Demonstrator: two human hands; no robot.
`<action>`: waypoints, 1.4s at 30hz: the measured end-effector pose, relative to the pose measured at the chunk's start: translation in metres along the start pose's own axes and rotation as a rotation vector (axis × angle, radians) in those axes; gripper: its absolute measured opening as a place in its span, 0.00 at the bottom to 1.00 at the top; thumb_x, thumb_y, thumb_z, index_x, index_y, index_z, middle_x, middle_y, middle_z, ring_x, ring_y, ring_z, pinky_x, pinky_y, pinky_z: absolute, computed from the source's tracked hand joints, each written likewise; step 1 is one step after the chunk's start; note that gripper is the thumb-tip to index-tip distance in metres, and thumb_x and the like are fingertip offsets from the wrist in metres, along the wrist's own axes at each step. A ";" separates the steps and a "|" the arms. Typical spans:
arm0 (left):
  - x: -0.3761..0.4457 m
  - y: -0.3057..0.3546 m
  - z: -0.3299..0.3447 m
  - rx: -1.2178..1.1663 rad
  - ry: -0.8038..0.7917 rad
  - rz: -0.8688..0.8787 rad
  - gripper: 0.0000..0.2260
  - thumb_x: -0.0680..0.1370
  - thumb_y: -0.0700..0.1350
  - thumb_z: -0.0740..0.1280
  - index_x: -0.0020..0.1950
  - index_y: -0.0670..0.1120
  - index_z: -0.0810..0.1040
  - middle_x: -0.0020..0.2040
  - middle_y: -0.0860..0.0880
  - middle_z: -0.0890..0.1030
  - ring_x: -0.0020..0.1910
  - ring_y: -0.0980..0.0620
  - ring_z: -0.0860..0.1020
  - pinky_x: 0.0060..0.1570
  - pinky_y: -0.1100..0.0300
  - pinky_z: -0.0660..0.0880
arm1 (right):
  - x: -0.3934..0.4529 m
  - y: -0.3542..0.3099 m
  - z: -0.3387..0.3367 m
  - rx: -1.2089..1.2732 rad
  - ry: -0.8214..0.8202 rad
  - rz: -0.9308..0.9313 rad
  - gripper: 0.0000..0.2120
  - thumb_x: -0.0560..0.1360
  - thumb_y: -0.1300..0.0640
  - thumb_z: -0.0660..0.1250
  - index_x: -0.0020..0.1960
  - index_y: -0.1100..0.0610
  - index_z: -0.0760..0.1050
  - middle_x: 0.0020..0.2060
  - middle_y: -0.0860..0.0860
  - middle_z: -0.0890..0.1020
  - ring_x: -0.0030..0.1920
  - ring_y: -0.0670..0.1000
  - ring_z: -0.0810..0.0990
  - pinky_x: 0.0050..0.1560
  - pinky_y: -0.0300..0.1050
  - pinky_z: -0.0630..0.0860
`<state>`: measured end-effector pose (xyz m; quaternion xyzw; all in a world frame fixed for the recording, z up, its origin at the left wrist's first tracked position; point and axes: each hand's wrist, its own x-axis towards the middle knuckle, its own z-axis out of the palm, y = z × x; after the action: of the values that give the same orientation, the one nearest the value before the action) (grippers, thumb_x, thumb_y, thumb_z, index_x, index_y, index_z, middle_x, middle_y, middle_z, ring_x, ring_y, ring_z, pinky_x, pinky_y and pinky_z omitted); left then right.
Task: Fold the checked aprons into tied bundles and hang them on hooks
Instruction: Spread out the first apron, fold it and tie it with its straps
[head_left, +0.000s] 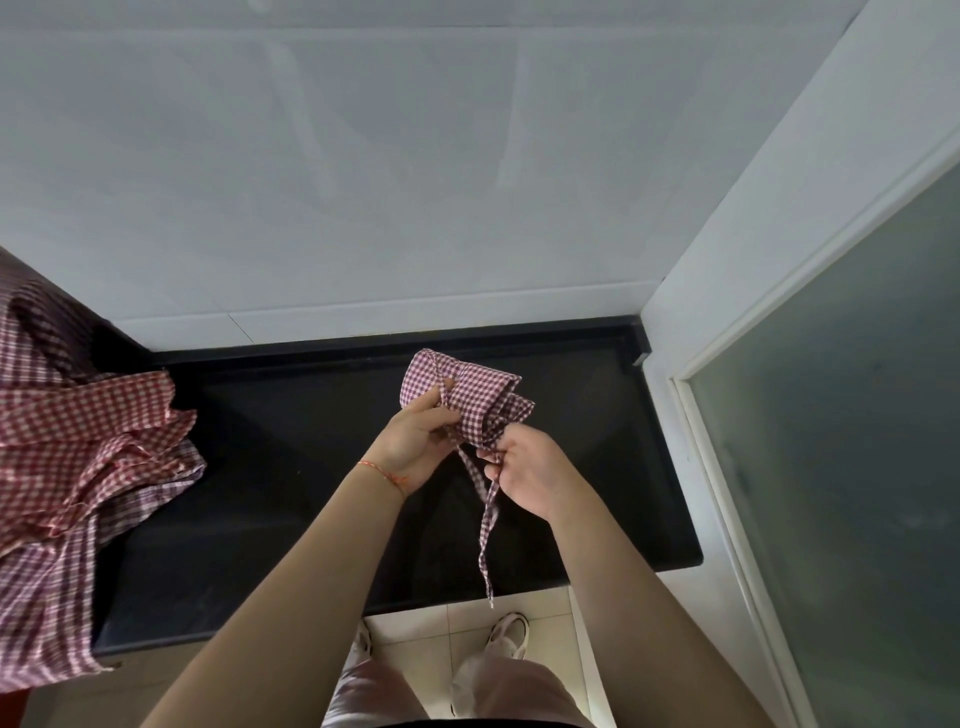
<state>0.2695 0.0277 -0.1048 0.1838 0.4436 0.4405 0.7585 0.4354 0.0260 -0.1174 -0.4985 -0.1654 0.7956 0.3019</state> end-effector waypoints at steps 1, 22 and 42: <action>0.001 -0.001 -0.001 0.030 0.003 -0.001 0.17 0.80 0.32 0.60 0.67 0.40 0.76 0.59 0.43 0.80 0.59 0.45 0.77 0.63 0.50 0.75 | -0.001 -0.001 0.001 0.035 -0.002 0.009 0.10 0.76 0.61 0.61 0.56 0.63 0.74 0.52 0.60 0.78 0.45 0.53 0.73 0.45 0.47 0.67; -0.003 -0.034 0.010 0.334 0.307 -0.274 0.10 0.77 0.53 0.64 0.45 0.48 0.78 0.38 0.50 0.75 0.31 0.56 0.69 0.27 0.63 0.65 | 0.014 0.015 0.007 0.250 0.209 0.073 0.14 0.82 0.50 0.61 0.55 0.61 0.75 0.37 0.54 0.79 0.31 0.48 0.74 0.29 0.40 0.70; 0.017 -0.044 0.017 0.192 0.589 -0.222 0.11 0.77 0.52 0.71 0.50 0.45 0.79 0.44 0.48 0.81 0.37 0.54 0.75 0.29 0.63 0.69 | -0.017 0.022 0.003 -0.589 0.072 0.143 0.06 0.81 0.60 0.61 0.48 0.59 0.75 0.30 0.51 0.71 0.25 0.45 0.64 0.25 0.39 0.58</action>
<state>0.3098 0.0203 -0.1338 0.0695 0.7006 0.3455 0.6205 0.4313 -0.0021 -0.1168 -0.6029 -0.3427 0.7144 0.0934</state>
